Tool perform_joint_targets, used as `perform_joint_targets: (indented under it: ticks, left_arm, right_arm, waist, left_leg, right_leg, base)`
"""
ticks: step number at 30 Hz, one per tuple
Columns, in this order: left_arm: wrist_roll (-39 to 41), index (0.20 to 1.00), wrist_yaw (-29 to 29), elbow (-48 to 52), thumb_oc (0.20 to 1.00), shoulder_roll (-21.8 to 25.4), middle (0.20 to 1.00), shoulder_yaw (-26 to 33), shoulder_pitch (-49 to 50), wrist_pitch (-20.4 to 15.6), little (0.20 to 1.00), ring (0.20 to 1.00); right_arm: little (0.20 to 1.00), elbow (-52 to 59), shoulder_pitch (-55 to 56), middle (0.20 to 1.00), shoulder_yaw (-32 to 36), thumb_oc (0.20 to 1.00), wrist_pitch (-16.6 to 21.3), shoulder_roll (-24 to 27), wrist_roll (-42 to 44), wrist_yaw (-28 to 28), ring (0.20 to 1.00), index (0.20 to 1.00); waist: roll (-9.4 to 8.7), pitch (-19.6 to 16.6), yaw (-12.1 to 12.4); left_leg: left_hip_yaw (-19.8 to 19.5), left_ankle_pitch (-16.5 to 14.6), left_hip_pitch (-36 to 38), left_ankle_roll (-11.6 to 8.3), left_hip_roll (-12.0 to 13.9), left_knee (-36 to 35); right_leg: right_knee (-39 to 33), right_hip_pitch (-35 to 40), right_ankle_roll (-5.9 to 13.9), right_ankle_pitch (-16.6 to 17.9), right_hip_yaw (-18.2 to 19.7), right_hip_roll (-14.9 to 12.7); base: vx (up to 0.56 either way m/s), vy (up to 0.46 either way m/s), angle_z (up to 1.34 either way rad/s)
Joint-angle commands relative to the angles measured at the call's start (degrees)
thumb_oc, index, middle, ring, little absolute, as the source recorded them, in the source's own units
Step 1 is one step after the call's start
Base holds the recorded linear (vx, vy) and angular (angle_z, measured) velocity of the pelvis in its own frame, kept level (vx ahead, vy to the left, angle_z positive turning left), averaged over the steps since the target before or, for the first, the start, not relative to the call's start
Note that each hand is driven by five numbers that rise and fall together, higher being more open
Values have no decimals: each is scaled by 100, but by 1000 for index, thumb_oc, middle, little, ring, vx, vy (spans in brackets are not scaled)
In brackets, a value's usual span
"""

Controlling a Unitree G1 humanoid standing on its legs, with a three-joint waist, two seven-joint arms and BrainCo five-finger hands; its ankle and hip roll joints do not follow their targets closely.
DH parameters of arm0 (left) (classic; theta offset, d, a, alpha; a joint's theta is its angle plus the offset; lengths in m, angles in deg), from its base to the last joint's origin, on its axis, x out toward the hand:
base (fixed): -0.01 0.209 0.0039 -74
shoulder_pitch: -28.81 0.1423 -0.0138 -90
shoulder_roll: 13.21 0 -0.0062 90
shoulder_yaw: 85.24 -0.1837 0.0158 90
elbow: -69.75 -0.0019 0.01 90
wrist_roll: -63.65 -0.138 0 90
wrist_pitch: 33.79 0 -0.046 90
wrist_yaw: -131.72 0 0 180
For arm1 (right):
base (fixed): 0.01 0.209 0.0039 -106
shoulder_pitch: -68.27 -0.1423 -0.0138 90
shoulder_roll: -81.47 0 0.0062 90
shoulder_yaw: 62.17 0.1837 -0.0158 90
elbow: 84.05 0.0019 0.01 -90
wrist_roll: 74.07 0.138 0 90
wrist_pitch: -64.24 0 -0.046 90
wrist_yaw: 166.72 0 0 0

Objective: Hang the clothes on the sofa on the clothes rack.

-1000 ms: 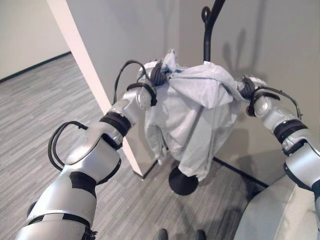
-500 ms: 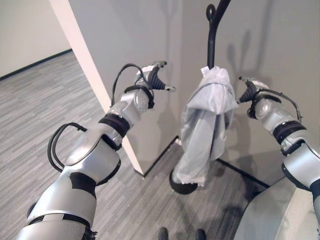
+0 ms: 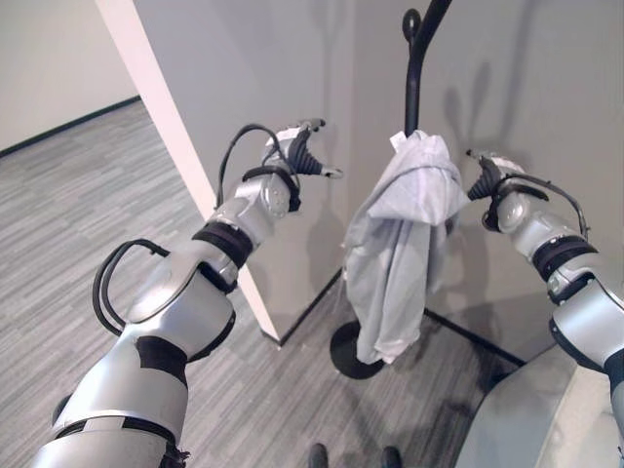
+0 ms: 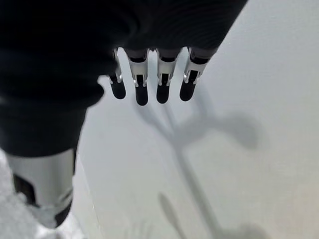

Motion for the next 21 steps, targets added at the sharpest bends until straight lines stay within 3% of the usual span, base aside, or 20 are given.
perform_joint_targets:
  ticks: [1,4,5,7,8,11,12,13,18,21]
  left_arm:
    - [169,1000,-166,-418,1000,250,1000,128,-533,-70,1000,1000]
    - [700,1000,-382,306,1000,530,1000,516,-332,-184,1000,1000]
    - [1016,1000,-531,1099,1000,917,1000,964,137,-310,1000,1000]
    - [1012,1000,-532,1131,1000,924,1000,968,167,-294,1000,1000]
    - [1311,1000,-573,2101,1000,1380,1000,1540,926,-487,1000,1000]
    - [1622,1000,-507,3260,1000,1705,1000,2428,2174,-733,1000,1000]
    - [1762,1000,-371,3861,1000,1806,1000,3061,3144,-760,1000,1000]
    - [1755,1000,-365,3915,1000,1805,1000,3080,3208,-742,1000,1000]
    - [1712,1000,85,5119,1000,1500,1000,4926,6017,-673,1000,1000]
    - [1577,1000,252,5135,1000,1101,1000,5526,6955,-611,1000,1000]
  right_arm:
    - [1000,-170,-394,1000,236,1000,26,485,314,-224,1000,1000]
    - [1000,514,-166,1000,714,1000,116,762,740,-584,1000,1000]
    - [1000,1274,253,1000,1266,1000,221,1069,949,-879,1000,1000]
    - [1000,1312,295,1000,1287,1000,203,1074,939,-882,1000,1000]
    - [1000,2235,1125,1000,2086,1000,357,1407,1041,-1096,1000,1000]
    - [1000,3380,2545,1000,3362,1000,538,1659,1034,-1228,1000,1000]
    - [1000,4087,3477,1000,4110,1000,621,1713,916,-1153,1000,1000]
    - [1000,4150,3559,1000,4149,1000,603,1710,901,-1145,1000,1000]
    - [1000,5810,5966,1000,5936,1000,877,1172,683,-729,1000,1000]
    - [1000,6190,6730,1000,6256,1000,948,724,546,-391,1000,1000]
  waist:
    - [78,164,217]
    - [85,160,200]
    - [97,165,208]
    - [93,152,211]
    - [102,131,241]
    - [92,85,275]
    - [78,69,283]
    - [79,48,288]
    - [30,25,322]
    - [6,35,339]
  left_leg:
    - [-49,-501,372,-532,247,28]
    - [-40,-523,390,-528,251,28]
    - [-29,-549,404,-520,254,28]
    - [-28,-552,409,-520,254,28]
    - [-13,-599,443,-505,253,28]
    - [-13,-689,552,-486,263,28]
    - [12,-747,641,-479,283,28]
    - [12,-752,651,-479,284,28]
    - [39,-825,747,-450,323,28]
    - [48,-858,765,-440,340,28]
  right_leg:
    - [72,67,512,-211,-194,-129]
    - [72,70,512,-213,-183,-133]
    - [72,89,517,-226,-190,-139]
    - [72,93,517,-228,-189,-139]
    - [72,127,521,-253,-197,-147]
    - [72,238,516,-310,-223,-171]
    - [72,308,510,-345,-251,-180]
    - [72,318,510,-348,-251,-179]
    - [72,409,481,-412,-281,-200]
    - [72,438,460,-444,-290,-212]
  base:
    - [0,0,0]
    - [11,-1,0]
    - [0,0,0]
    - [18,3,-2]
    - [67,8,-2]
    - [102,6,2]
    - [100,2,-3]
    - [104,2,-2]
    - [71,4,-2]
    - [45,2,-1]
